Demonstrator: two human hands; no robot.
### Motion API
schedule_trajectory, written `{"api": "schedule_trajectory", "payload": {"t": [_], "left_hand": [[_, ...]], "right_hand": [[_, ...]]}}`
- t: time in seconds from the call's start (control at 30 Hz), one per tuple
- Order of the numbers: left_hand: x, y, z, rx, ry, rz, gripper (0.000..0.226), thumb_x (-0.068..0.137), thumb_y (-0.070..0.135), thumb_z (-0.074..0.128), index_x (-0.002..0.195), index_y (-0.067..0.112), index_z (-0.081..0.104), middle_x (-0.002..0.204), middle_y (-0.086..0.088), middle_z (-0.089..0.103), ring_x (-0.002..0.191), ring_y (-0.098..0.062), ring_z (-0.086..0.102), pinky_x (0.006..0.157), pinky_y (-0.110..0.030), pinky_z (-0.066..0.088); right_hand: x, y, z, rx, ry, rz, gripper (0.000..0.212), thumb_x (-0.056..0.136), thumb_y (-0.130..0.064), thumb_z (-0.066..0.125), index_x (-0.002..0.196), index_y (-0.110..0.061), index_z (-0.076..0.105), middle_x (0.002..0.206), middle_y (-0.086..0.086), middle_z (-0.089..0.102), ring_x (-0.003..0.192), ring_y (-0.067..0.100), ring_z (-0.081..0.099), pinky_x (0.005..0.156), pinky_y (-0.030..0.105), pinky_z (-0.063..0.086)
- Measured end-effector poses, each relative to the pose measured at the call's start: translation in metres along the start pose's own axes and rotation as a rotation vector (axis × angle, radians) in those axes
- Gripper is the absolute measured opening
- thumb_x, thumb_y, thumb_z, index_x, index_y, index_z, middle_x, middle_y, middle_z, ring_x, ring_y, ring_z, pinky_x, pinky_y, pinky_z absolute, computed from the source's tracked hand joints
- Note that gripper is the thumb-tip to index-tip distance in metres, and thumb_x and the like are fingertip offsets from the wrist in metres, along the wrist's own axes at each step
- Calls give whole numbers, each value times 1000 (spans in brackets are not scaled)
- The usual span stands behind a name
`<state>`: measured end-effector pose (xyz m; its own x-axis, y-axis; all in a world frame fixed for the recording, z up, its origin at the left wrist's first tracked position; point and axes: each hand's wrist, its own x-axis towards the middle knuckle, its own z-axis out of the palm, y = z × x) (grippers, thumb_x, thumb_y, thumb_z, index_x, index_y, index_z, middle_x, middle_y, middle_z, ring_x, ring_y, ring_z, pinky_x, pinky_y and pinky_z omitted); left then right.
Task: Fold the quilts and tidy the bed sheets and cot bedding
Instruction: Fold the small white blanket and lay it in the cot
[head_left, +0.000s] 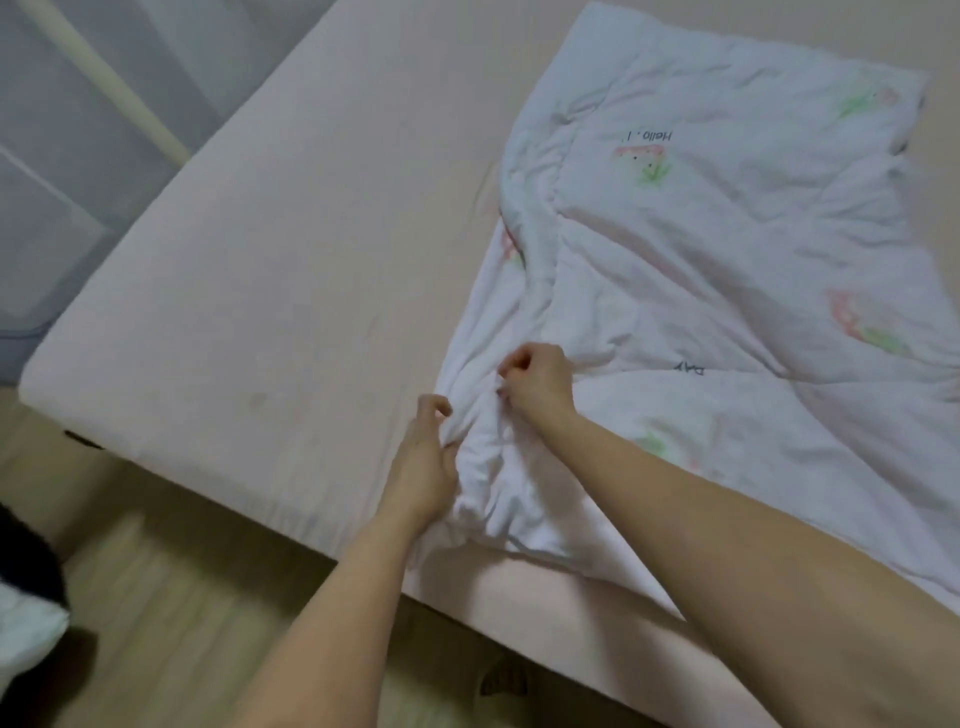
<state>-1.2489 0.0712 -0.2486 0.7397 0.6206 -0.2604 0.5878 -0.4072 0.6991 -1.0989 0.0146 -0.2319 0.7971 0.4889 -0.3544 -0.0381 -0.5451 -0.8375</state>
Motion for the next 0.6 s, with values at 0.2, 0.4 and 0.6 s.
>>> {"api": "schedule_trajectory", "payload": {"t": [0.2,0.4,0.6], "left_hand": [[-20,-25,-28,20,43,-145,22,94,4,39,102,25,40,112,-8,53,91,-23,55,69,-29,37],[-28,-21,-14,-29,-50,-167,36,91,12,50,125,23,44,124,-5,57,96,-23,57,73,-25,42],[-25,-24,-22,-45,-75,-115,51,84,4,54,131,20,41,110,-1,56,82,-14,55,69,-24,45]], "right_hand": [[-53,-4,43,34,-5,-83,20,80,6,44,90,-5,58,87,8,60,77,22,59,70,33,49],[-58,36,60,-561,-8,111,89,83,-56,61,144,-7,19,138,15,35,126,33,37,102,40,37],[-29,21,72,-622,190,27,84,91,-56,48,149,-7,12,148,17,25,126,37,39,96,47,42]]}}
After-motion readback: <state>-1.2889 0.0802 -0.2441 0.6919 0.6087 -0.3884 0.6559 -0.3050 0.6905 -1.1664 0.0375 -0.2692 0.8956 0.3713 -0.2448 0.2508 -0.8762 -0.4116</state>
